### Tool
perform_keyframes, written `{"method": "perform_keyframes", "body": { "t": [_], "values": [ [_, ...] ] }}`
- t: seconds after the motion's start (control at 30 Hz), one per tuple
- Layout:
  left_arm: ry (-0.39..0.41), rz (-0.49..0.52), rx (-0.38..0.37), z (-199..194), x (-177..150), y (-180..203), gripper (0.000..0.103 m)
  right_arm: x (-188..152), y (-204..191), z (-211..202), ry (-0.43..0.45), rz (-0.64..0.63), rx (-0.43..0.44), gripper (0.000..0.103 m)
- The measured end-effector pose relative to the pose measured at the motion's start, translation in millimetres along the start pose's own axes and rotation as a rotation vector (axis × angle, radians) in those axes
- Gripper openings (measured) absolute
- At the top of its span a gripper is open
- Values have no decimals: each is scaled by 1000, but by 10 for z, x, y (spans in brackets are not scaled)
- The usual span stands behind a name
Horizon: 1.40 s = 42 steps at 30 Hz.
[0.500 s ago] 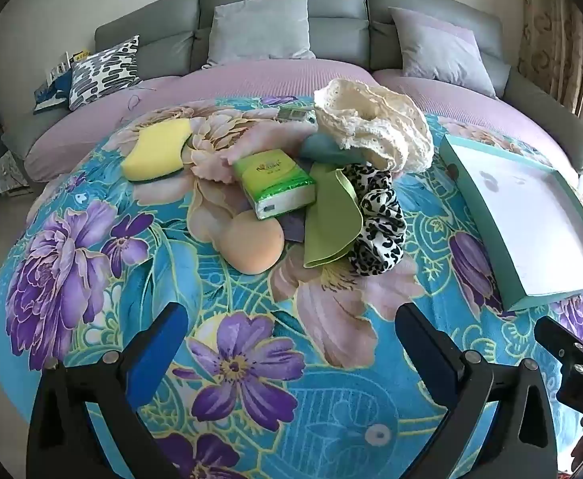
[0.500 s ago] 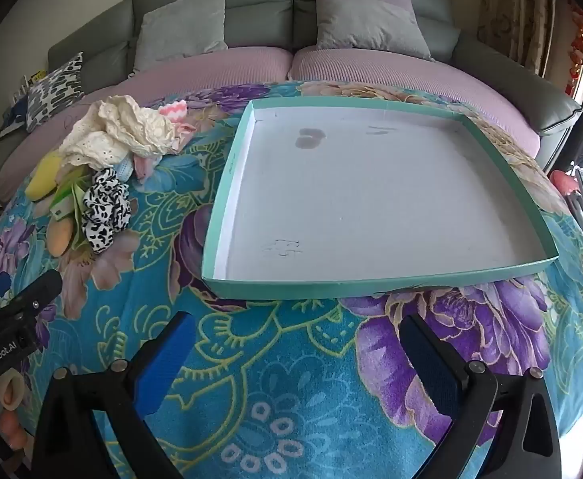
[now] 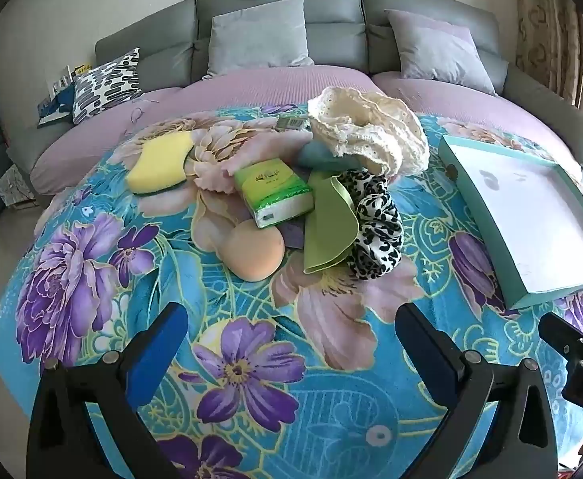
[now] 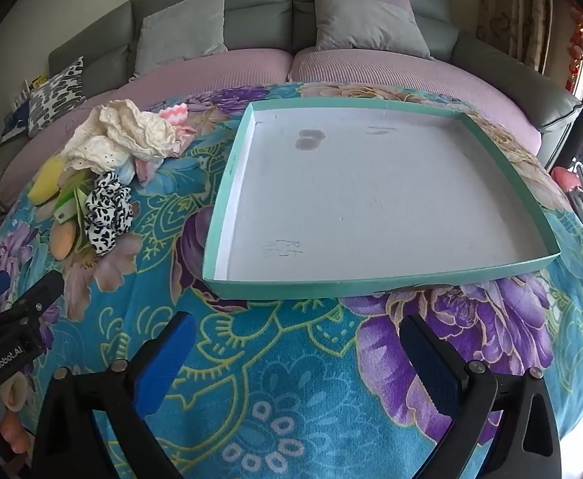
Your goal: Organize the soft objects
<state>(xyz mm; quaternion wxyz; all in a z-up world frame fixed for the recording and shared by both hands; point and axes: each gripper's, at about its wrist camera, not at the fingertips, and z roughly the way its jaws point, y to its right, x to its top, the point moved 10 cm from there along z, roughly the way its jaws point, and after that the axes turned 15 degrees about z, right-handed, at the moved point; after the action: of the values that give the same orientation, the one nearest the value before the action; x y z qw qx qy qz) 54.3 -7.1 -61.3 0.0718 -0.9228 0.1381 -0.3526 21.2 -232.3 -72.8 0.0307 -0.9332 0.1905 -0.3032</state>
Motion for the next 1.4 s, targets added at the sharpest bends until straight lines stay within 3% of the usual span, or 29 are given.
{"method": "perform_keyframes", "body": {
  "t": [1.4],
  "values": [
    [-17,29,39,44,-24,-14,103,-3,2,-12,2,29,16,103]
  ]
}}
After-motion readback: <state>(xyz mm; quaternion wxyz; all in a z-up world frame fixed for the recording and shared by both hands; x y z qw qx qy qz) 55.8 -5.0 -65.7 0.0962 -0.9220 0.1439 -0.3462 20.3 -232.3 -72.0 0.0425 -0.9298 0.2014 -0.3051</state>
